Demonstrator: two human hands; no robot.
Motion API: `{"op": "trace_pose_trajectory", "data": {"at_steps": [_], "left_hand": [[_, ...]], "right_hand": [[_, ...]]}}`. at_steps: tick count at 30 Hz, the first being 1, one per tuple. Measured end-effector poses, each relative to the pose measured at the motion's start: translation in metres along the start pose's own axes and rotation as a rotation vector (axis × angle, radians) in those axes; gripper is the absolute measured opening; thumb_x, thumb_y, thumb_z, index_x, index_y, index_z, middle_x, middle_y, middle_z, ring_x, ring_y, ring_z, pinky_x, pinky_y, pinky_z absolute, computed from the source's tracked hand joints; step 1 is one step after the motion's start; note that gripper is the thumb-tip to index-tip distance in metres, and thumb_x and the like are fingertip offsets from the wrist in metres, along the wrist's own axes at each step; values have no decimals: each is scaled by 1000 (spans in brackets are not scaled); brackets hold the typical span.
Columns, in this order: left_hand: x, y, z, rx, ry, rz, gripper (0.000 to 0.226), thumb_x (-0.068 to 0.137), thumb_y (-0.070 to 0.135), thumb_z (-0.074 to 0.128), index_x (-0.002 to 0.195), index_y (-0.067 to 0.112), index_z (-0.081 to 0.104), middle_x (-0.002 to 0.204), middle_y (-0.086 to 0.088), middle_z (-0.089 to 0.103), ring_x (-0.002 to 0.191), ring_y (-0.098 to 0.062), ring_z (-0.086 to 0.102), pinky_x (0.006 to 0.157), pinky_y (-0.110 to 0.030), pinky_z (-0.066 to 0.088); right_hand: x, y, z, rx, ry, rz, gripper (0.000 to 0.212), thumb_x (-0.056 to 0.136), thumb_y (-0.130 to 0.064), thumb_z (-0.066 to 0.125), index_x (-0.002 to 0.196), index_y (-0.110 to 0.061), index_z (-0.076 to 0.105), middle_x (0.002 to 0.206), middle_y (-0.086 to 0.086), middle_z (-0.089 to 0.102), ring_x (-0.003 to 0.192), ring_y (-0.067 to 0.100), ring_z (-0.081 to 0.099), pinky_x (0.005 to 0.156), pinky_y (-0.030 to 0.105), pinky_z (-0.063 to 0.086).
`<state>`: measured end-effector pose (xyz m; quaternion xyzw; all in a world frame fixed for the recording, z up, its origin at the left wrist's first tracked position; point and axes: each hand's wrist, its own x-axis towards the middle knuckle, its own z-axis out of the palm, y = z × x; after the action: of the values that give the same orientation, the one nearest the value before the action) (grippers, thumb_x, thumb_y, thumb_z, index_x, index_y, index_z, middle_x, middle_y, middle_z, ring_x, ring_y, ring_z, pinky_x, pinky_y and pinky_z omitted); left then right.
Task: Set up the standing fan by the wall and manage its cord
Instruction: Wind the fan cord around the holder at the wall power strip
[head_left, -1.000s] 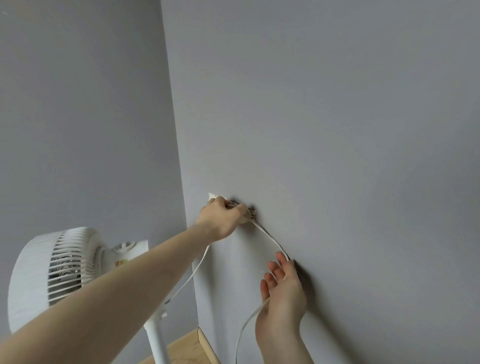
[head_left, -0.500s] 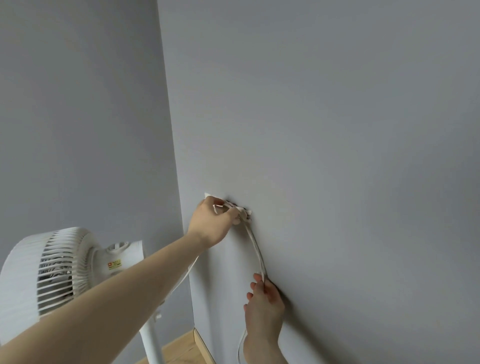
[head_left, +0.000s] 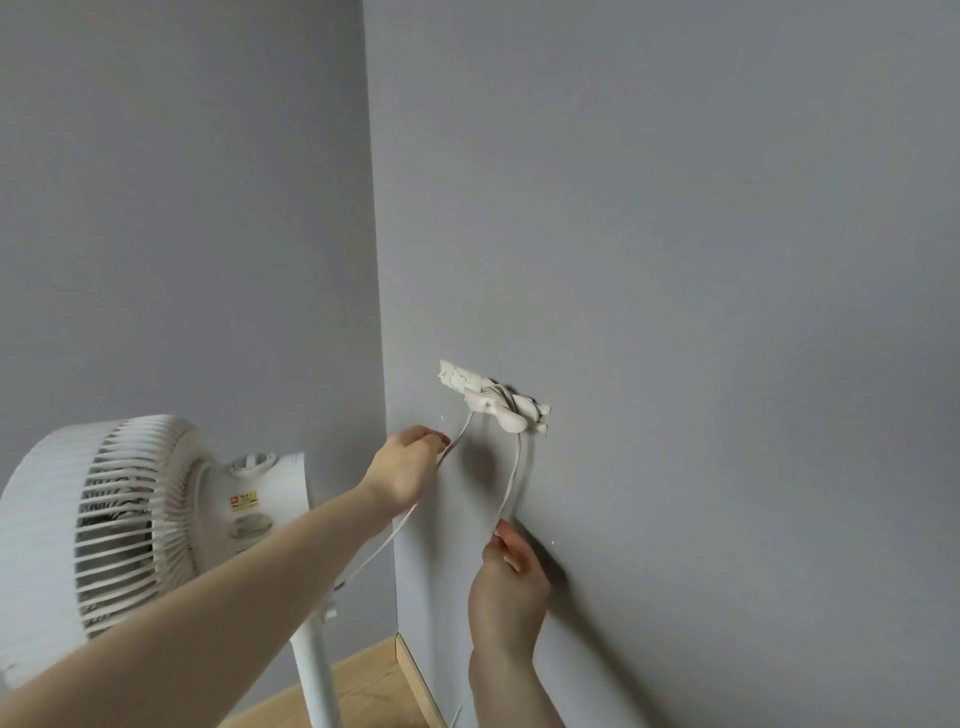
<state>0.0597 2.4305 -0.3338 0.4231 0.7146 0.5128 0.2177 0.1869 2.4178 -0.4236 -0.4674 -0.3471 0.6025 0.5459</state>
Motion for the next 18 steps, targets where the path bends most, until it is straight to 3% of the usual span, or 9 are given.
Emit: {"op": "trace_pose_trajectory", "data": {"at_steps": [4,6,11,14,18], "left_hand": [[6,-15,1,8,-132,-82,36,101,22,40,107,12,74,94,-7,67,79,-19,62,58,-20,42],[9,-21,0,13,-143,-94,37,101,21,39,105,11,75,84,-8,64,70,-19,59,52,-20,40],[14,-25,1,-8,-160,-120,40,100,18,38,102,7,77,72,-6,60,60,-17,53,52,-22,38],[15,-29,1,-10,-163,-134,40,98,17,38,101,8,77,71,-5,62,59,-17,54,51,-22,38],[14,-32,6,-38,-211,-210,40,96,17,36,105,11,75,70,-3,73,61,-18,60,59,-28,36]], "right_hand": [[5,-1,16,-132,-80,-144,35,93,-14,55,122,-26,70,118,-7,68,115,18,62,104,42,48],[7,-4,22,-184,-52,-234,33,97,-15,53,124,-22,70,118,0,62,113,22,60,102,38,47],[8,-6,20,-415,29,-381,36,105,-28,42,128,-19,68,106,2,56,116,30,53,99,40,40],[11,-9,21,-328,16,-305,35,104,-24,44,133,-20,64,123,0,67,118,23,59,103,39,45],[11,-19,27,-201,-58,-203,38,100,-19,52,138,-20,56,116,-9,63,114,15,58,104,34,44]]}}
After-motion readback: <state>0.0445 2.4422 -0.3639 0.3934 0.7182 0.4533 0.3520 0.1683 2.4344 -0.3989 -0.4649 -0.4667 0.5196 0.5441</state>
